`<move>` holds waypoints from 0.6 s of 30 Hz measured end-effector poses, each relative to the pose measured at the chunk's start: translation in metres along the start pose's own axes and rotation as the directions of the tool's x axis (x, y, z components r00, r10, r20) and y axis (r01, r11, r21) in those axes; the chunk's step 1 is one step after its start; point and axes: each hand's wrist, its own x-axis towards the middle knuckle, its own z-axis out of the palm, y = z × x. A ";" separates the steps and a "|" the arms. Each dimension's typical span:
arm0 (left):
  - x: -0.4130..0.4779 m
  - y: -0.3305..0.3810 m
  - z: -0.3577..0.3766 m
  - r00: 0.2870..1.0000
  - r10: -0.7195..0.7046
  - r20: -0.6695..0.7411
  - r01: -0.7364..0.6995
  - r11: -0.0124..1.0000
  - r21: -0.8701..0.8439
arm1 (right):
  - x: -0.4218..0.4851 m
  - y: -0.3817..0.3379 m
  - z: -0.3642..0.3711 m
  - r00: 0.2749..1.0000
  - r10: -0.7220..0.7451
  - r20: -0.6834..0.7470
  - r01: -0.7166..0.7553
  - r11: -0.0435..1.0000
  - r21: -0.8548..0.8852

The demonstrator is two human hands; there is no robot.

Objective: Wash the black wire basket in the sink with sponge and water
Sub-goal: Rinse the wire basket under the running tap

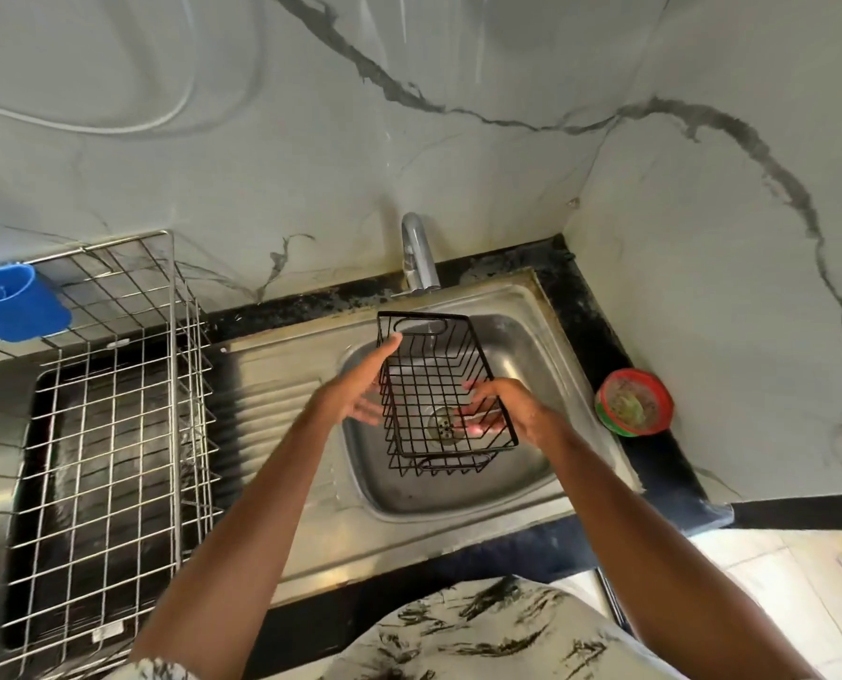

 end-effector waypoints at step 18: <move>0.120 0.113 0.003 0.890 0.453 -0.062 -0.227 0.556 0.800 | 0.060 -0.007 -0.051 0.972 -0.120 -0.199 0.095 0.986 -0.134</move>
